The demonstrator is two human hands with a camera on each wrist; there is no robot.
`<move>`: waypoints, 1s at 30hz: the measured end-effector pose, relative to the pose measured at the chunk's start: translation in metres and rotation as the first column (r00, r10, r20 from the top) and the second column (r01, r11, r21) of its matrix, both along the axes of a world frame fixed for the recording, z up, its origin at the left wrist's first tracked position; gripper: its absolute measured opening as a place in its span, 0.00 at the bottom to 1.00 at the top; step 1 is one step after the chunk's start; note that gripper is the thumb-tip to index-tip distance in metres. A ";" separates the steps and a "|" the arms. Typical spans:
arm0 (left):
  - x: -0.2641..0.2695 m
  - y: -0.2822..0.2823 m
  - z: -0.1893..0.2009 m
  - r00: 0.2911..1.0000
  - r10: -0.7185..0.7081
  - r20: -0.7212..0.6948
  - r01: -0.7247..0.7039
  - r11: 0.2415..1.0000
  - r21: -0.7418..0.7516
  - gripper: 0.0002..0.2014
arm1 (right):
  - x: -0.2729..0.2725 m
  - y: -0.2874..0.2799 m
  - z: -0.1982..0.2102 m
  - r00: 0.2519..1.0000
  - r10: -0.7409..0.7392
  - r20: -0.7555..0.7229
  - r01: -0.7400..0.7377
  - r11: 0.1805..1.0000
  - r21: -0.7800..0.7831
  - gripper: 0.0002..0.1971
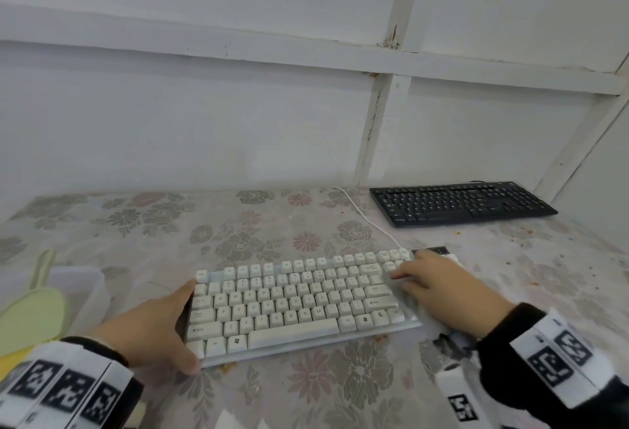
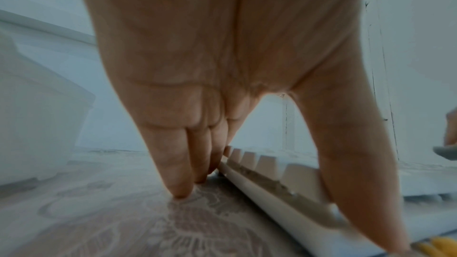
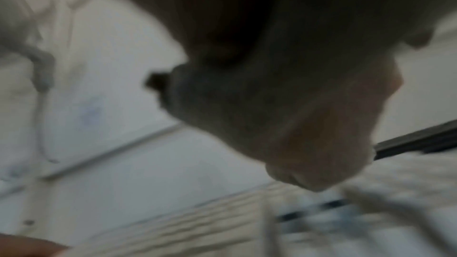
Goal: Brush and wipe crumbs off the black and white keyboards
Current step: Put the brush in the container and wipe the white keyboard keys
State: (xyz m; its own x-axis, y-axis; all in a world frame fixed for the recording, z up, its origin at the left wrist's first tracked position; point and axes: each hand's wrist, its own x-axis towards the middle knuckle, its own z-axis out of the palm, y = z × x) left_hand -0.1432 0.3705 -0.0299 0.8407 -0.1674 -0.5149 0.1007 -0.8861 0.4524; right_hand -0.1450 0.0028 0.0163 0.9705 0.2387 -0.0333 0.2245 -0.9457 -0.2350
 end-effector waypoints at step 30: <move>0.000 -0.004 0.001 0.994 0.027 0.103 -0.028 1.000 0.006 0.59 | -0.008 0.185 -0.019 0.803 0.593 -0.065 -0.596 0.801 -0.050 0.12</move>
State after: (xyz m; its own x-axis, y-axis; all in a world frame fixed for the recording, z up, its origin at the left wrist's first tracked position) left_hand -0.1436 0.3660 -0.0288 0.8935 -0.1403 -0.4266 0.0782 -0.8868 0.4555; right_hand -0.1527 0.1882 -0.0026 0.6358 0.7642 -0.1087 0.7387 -0.6432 -0.2016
